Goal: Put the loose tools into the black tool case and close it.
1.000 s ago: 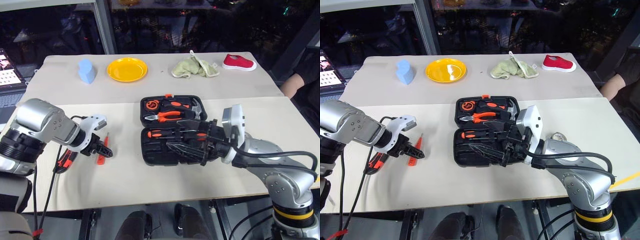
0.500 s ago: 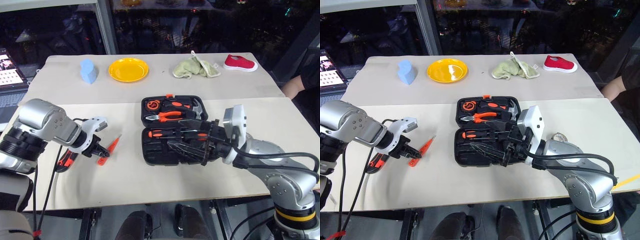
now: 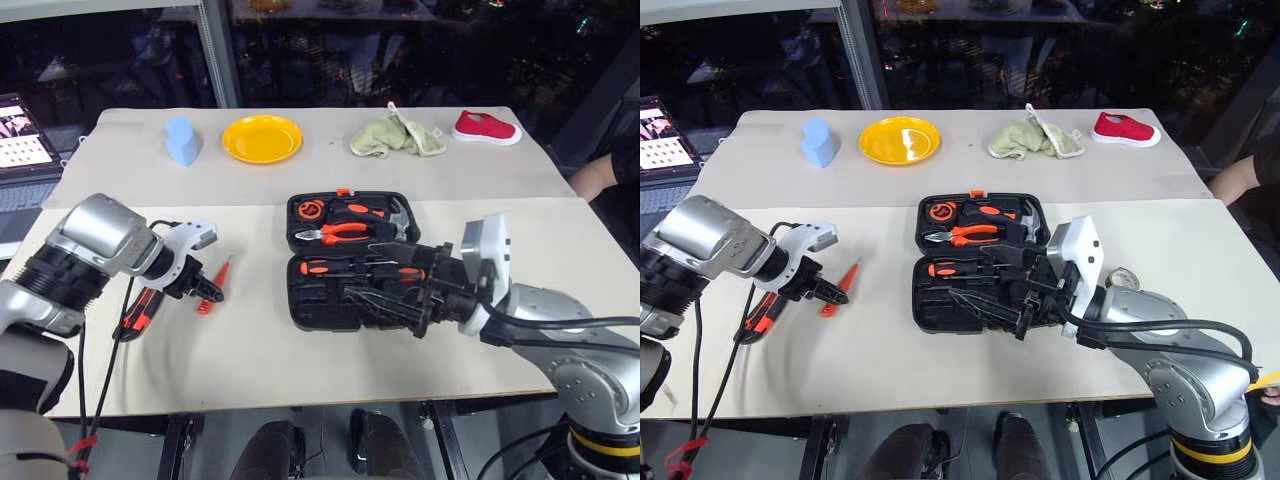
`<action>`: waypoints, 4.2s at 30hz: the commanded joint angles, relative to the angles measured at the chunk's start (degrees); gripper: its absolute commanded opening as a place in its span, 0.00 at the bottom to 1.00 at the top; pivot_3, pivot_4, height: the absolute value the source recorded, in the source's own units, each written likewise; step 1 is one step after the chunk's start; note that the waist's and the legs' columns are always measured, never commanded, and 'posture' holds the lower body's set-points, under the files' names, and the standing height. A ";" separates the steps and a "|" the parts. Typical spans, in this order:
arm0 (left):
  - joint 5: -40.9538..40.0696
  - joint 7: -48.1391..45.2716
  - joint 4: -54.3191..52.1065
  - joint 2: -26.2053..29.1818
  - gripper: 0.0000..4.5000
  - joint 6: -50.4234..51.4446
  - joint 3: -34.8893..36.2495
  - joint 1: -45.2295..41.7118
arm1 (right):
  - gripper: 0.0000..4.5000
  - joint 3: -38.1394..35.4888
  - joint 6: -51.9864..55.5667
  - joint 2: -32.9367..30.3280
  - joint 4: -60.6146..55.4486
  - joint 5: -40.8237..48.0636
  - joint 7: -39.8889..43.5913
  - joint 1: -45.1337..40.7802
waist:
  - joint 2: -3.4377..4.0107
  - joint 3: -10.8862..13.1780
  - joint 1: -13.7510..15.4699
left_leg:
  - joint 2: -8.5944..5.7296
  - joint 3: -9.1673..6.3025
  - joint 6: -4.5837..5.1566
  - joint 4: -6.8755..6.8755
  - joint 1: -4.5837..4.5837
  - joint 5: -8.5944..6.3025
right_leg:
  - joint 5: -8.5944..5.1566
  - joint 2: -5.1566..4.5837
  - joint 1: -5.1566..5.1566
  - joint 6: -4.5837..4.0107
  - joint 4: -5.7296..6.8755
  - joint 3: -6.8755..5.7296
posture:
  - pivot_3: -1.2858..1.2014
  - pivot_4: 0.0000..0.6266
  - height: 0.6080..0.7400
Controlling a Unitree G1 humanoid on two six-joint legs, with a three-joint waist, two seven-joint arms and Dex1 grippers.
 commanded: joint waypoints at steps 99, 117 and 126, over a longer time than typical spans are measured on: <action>35.79 -32.60 1.15 -26.07 0.98 -37.07 3.94 -7.12 | 1.00 -5.80 -4.14 2.07 -7.06 -6.66 -14.09 12.74 | 0.05 -0.04 0.21 | -0.06 0.10 0.94 1.00 -0.74 -0.42 | 0.19 -0.01 -0.10 0.66 -0.11 -0.11 | 0.52 0.24 1.00; 38.20 -28.42 5.15 -31.24 0.57 -45.33 1.76 -5.09 | 1.00 -6.76 -3.65 3.01 -8.96 -4.46 -16.33 14.13 | 0.05 -0.03 0.02 | -0.09 0.09 1.15 1.00 -0.76 -0.54 | 0.18 -0.02 -0.13 0.69 -0.17 -0.06 | 0.52 0.24 1.00; 39.36 -27.25 8.25 -32.88 0.57 -47.35 2.21 -5.20 | 1.00 -6.39 -3.55 3.12 -9.56 -3.15 -17.79 14.34 | 0.05 -0.03 0.03 | -0.10 0.09 1.15 1.00 -0.76 -0.54 | 0.18 -0.03 -0.12 0.69 -0.16 -0.06 | 0.52 0.24 1.00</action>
